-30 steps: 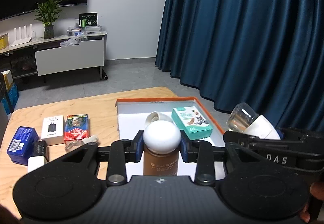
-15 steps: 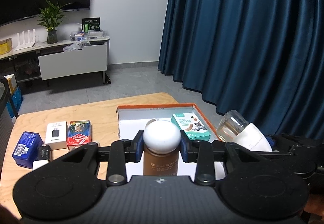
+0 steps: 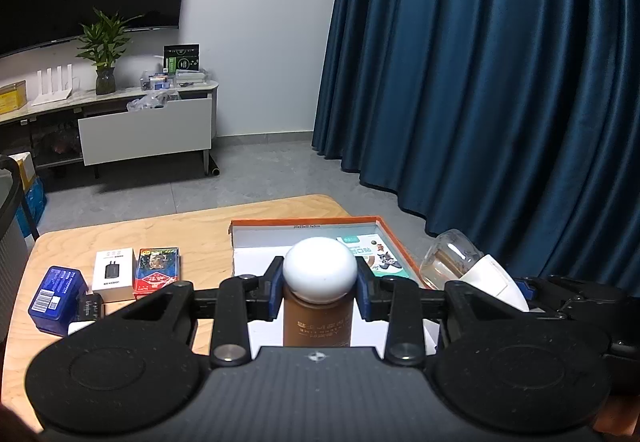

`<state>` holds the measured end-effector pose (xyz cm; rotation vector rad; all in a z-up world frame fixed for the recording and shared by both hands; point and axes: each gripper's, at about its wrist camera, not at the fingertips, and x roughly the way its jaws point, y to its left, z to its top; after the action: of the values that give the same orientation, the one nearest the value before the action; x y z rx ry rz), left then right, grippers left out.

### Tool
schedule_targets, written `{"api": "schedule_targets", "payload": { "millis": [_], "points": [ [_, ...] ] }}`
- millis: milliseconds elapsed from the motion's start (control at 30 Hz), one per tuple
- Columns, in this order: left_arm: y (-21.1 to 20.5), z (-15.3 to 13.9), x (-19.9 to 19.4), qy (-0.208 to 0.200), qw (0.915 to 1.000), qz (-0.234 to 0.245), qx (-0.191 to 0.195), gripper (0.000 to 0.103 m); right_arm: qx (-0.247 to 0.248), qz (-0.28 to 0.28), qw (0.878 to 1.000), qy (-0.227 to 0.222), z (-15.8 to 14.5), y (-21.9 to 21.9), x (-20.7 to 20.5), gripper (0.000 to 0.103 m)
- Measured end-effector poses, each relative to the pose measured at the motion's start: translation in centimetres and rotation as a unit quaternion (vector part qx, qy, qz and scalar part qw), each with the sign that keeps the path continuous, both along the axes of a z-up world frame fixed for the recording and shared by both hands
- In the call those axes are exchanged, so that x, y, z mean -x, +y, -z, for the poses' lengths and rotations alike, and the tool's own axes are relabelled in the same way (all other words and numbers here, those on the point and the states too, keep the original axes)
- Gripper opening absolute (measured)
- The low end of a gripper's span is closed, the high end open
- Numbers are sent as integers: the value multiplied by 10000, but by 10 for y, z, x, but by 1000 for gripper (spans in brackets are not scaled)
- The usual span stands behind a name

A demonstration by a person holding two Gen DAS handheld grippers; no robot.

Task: Organize rigid objects
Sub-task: 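Carry the spray bottle and large diffuser with both tools over the white box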

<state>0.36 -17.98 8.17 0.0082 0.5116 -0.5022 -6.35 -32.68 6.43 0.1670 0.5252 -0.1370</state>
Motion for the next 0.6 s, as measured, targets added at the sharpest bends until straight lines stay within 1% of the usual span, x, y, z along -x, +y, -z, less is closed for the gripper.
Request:
{"api": "schedule_targets", "payload": {
  "millis": [600],
  "points": [
    [2, -1, 2, -53, 10000, -7, 77, 36, 28, -43, 10000, -2, -3, 2, 2, 83]
  ]
}}
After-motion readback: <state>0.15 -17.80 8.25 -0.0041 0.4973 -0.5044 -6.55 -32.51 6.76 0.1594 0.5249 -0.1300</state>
